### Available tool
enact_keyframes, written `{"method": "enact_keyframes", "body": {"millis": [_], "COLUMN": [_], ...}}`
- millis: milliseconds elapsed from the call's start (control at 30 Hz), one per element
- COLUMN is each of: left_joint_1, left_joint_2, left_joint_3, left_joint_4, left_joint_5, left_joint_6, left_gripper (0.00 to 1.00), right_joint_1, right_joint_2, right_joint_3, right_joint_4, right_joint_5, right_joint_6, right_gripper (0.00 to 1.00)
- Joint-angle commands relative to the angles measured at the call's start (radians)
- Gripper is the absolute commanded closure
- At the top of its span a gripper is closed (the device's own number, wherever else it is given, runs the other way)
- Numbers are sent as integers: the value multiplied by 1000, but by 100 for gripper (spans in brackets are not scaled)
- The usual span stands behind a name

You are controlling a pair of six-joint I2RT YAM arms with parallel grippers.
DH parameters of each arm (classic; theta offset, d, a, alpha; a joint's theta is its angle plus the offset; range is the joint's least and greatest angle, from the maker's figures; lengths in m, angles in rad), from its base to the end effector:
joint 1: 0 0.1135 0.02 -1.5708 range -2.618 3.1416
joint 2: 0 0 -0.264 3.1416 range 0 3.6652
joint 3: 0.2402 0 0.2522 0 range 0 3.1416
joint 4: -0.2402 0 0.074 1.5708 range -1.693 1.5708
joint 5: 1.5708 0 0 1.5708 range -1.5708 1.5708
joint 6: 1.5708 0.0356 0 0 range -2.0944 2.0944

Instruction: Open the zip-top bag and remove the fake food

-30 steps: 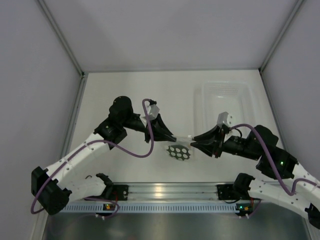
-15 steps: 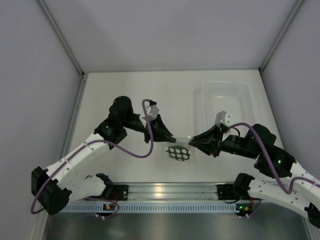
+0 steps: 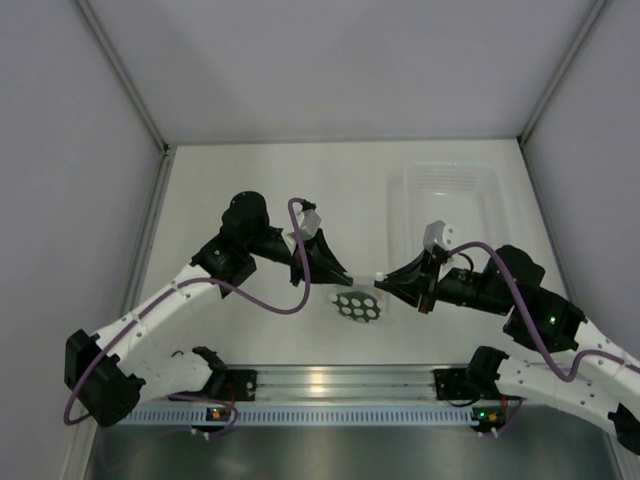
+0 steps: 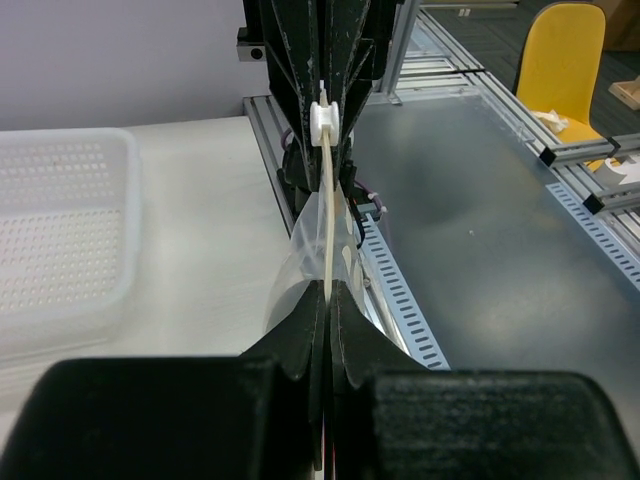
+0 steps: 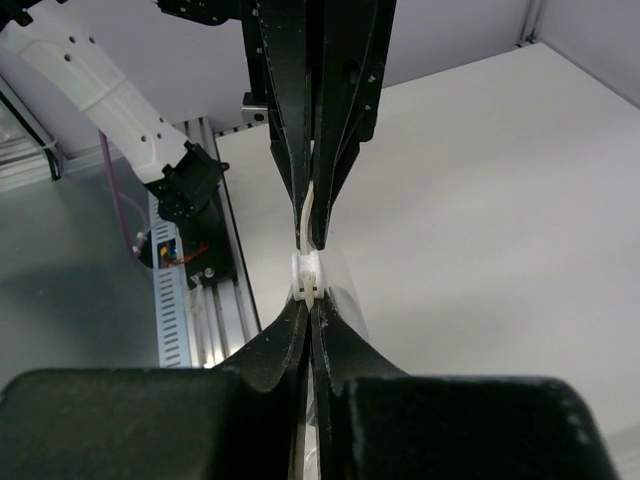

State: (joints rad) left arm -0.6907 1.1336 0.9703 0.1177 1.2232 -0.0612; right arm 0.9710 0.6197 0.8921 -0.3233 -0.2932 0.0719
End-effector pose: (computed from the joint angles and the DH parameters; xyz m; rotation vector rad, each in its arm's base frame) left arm 0.1681 -0.1823 0.3681 1.4354 1.1272 -1.5209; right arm 0.0665 0.1154 0.3850 -0.9569 1.4324 1.0260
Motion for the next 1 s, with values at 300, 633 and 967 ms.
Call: {"method": "enact_keyframes", "body": {"millis": [300, 633, 967], "left_joint_1": [-1, -4, -29], "left_joint_2": [-32, -32, 86], "left_joint_3": [8, 108, 196], "left_joint_4": [17, 17, 17], "left_joint_5": [-117, -254, -88], "left_joint_6": [6, 15, -22], "left_gripper": [78, 4, 51], "right_joint_1": [-5, -6, -5], "right_joint_2": [8, 98, 143], "right_joint_3": [47, 96, 128], "right_joint_4": [58, -35, -69], "right_joint_5": [23, 46, 52], "right_joint_6": [-1, -41, -64], "right_gripper": [100, 100, 100]}}
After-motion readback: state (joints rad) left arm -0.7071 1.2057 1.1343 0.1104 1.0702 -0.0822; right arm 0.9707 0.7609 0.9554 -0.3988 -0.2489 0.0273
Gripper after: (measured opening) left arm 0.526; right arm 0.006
